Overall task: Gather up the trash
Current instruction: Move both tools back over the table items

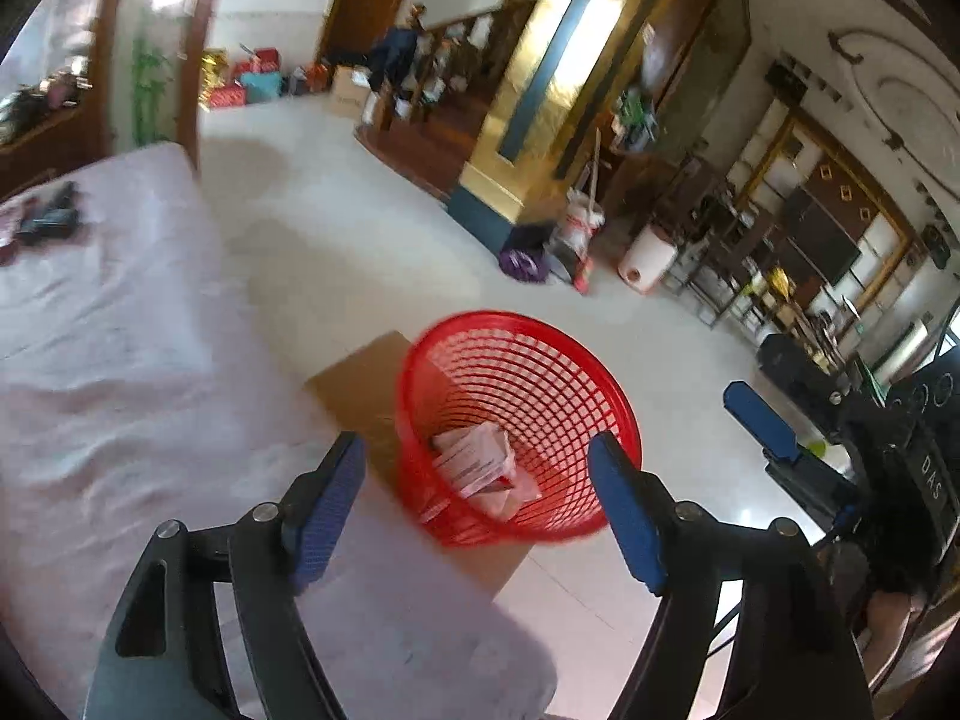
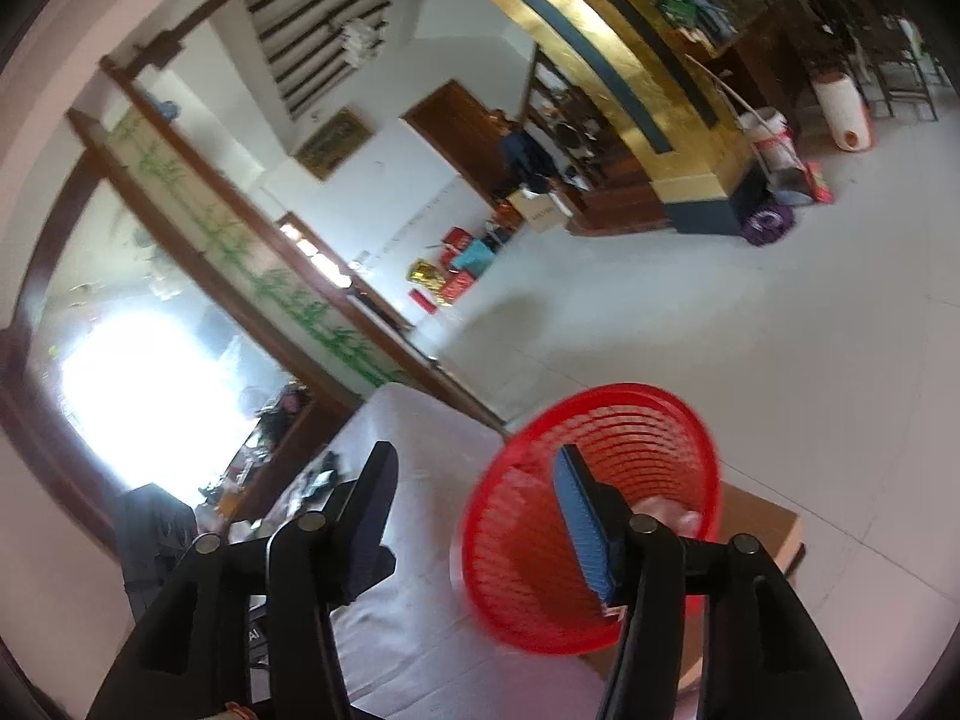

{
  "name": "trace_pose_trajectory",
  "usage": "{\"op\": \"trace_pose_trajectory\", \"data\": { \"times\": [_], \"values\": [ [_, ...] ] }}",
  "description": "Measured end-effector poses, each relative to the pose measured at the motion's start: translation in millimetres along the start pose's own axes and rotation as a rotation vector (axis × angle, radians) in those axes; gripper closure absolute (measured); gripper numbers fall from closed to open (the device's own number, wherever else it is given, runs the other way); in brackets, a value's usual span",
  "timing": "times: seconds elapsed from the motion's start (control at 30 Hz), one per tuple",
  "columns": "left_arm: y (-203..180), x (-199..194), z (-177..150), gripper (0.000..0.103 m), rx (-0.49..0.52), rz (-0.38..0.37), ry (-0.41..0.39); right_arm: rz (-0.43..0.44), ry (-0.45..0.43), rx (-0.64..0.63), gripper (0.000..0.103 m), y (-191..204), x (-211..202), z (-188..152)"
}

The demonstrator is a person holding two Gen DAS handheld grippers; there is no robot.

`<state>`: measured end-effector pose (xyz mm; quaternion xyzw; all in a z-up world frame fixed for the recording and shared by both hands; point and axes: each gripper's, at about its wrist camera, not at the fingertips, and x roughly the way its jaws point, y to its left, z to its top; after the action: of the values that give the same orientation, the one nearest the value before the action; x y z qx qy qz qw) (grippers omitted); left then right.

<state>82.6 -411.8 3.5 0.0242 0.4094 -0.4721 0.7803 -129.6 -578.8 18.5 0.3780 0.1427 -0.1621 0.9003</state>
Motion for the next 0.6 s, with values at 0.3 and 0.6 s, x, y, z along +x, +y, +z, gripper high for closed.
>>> {"op": "trace_pose_trajectory", "data": {
  "times": [0.3, 0.6],
  "values": [
    [68.2, -148.7, -55.0, 0.019, -0.077, 0.281, -0.189, 0.173, 0.067, -0.188, 0.019, 110.9, -7.2, -51.6],
    [170.8, -262.8, -113.6, 0.018, -0.237, 0.583, -0.305, 0.299, 0.217, -0.318, 0.016, 199.9, 32.9, -118.9]
  ]
}}
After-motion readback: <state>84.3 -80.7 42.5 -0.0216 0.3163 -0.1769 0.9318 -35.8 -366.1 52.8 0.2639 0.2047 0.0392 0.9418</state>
